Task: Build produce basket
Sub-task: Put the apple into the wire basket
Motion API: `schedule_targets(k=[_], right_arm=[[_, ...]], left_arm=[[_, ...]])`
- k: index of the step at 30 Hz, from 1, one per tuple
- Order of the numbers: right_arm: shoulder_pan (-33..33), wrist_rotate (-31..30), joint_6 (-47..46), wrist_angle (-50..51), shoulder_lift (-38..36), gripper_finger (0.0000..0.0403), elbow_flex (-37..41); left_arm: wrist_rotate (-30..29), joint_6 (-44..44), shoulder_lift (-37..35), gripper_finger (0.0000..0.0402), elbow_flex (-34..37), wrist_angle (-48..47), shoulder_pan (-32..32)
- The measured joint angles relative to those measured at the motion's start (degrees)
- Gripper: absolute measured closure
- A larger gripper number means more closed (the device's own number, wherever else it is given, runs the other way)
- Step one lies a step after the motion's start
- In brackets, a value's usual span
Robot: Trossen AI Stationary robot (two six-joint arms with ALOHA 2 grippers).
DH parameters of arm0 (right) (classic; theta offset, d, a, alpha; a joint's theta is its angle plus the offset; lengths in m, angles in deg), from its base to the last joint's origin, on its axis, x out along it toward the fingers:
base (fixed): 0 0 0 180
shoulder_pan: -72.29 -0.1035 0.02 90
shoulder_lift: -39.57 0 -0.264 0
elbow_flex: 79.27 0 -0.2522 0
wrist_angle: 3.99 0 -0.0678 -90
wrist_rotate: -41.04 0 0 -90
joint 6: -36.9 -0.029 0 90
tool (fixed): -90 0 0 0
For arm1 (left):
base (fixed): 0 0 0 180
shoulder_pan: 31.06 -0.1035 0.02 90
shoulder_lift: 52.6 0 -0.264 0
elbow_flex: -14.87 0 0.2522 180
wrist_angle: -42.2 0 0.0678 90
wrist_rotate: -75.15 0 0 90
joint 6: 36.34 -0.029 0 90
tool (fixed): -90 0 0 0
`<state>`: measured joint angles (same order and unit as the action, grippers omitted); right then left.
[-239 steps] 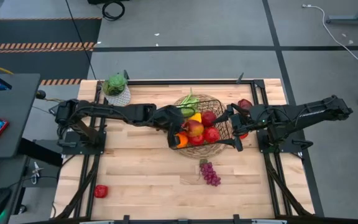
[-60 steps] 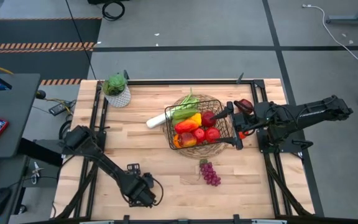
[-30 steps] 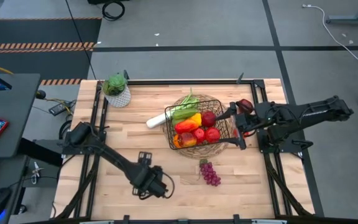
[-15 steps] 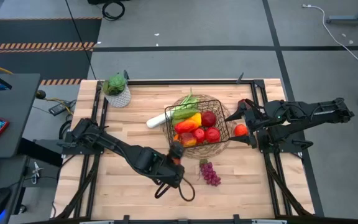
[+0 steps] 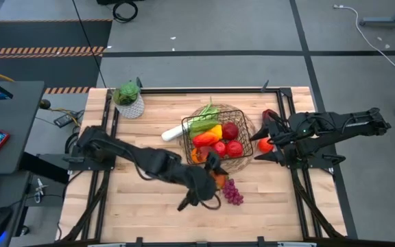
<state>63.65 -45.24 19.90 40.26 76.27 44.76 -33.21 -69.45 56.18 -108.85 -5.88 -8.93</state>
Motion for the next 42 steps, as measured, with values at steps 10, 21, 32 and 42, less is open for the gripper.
schedule_targets(k=[10, 21, 32, 42], right_arm=[[0.0, 0.4, -0.58, 0.01, 0.03, 0.0003, 0.0], [-0.01, 0.43, 0.1, -0.47, 0.03, 0.0003, 0.0], [0.0, 0.43, 0.25, -0.51, 0.03, 0.0003, 0.0], [-0.01, 0.44, 1.09, -0.91, 0.13, 0.0003, 0.0]], left_arm=[[16.55, 23.52, -6.37, 0.01, -0.09, 5.12, -6.54], [22.2, 56.84, -6.6, 0.01, -0.04, 8.18, -11.31], [22.06, 54.47, -6.6, 0.0099, -0.04, 4.8, -11.47], [4.44, 43.35, 0.07, 0.0099, 0.0, -8.48, -14.06]])
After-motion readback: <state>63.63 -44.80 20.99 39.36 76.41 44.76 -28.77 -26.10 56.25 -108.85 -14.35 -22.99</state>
